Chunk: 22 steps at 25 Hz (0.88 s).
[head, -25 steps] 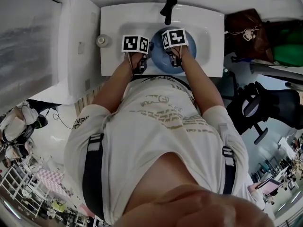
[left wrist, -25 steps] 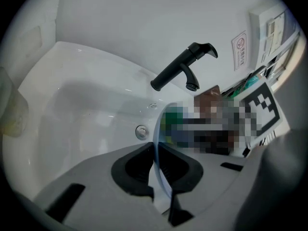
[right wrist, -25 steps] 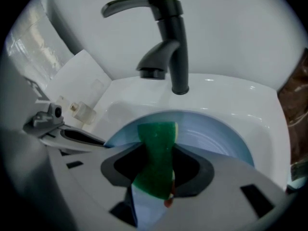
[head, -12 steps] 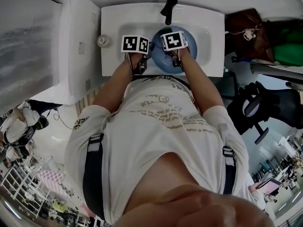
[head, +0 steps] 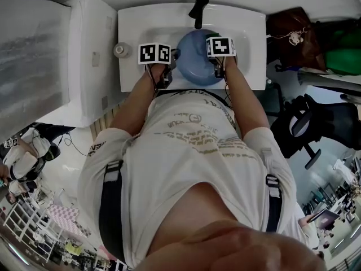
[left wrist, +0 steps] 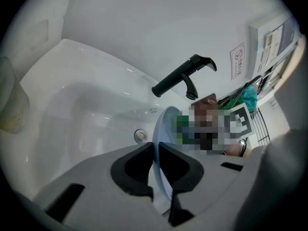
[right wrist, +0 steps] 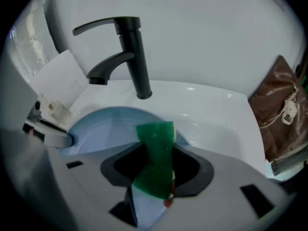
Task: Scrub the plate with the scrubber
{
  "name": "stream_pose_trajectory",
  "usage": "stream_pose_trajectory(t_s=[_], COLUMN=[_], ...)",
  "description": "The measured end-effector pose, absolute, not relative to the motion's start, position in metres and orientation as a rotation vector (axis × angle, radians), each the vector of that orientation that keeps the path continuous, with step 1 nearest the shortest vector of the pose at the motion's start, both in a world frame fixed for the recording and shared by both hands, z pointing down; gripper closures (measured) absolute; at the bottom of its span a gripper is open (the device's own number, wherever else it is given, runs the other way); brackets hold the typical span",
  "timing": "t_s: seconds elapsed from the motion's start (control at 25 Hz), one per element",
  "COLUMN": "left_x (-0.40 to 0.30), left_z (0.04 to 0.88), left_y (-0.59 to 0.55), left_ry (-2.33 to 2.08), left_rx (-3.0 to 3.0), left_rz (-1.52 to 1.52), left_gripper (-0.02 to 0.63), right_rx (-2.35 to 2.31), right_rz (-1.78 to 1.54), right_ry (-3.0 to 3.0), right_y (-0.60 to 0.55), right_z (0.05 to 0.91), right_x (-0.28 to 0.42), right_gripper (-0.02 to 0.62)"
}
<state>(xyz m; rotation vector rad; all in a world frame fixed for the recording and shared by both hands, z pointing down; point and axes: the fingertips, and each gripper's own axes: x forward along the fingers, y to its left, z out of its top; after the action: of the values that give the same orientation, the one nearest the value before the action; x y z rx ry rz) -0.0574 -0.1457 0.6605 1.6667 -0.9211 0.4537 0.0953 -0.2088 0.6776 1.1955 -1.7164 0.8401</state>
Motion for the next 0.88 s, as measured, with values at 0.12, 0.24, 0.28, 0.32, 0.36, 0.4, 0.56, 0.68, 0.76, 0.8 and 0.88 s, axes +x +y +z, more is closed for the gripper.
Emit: stream_pose_trajectory(t_s=[0.12,0.24,0.28,0.32,0.36,0.4,0.56,0.68,0.76,0.8,0.88], left_x=[-0.062,-0.068,-0.07,-0.072,-0.075,-0.077,-0.082,-0.08,-0.079,-0.078,-0.075], left_z=[0.66,0.66,0.66,0.66,0.659,0.659,0.659,0.66,0.659,0.659,0.657], left_y=[-0.15,-0.154,-0.155,-0.157,-0.158,-0.16,-0.164,-0.162,-0.161,-0.16,-0.16], left_ry=[-0.944,-0.971,-0.981,-0.991,-1.001,-1.011,-1.034,-1.009,-0.996,-0.99,-0.976], left_rx=[1.66,1.649,1.641,1.633,1.624,1.615,1.587,1.591,1.6,1.607,1.633], left_rz=[0.438,0.42,0.408,0.39,0.367,0.339,0.288,0.301,0.302,0.305,0.315], left_gripper=[0.565,0.565,0.565,0.565,0.565,0.561,0.56,0.558,0.558,0.557,0.557], right_rx=[1.215,1.231,1.233,1.234,1.233,1.23,1.21,1.221,1.224,1.221,1.197], right_rz=[0.87,0.922,0.945,0.966,0.983,0.991,0.974,0.98,0.978,0.977,1.006], right_ry=[-1.69,-1.678,-1.677,-1.675,-1.674,-1.672,-1.676,-1.669,-1.666,-1.668,-1.683], right_y=[-0.204,-0.199,-0.197,-0.194,-0.191,-0.188,-0.175,-0.174,-0.176,-0.178,-0.181], right_z=[0.681,0.685,0.687,0.688,0.69,0.69,0.691,0.694,0.694,0.694,0.694], right_x=[0.109,0.117,0.118,0.12,0.121,0.121,0.118,0.118,0.119,0.118,0.112], right_gripper=[0.413,0.413,0.413,0.413,0.413,0.413,0.413,0.413,0.412,0.413,0.413])
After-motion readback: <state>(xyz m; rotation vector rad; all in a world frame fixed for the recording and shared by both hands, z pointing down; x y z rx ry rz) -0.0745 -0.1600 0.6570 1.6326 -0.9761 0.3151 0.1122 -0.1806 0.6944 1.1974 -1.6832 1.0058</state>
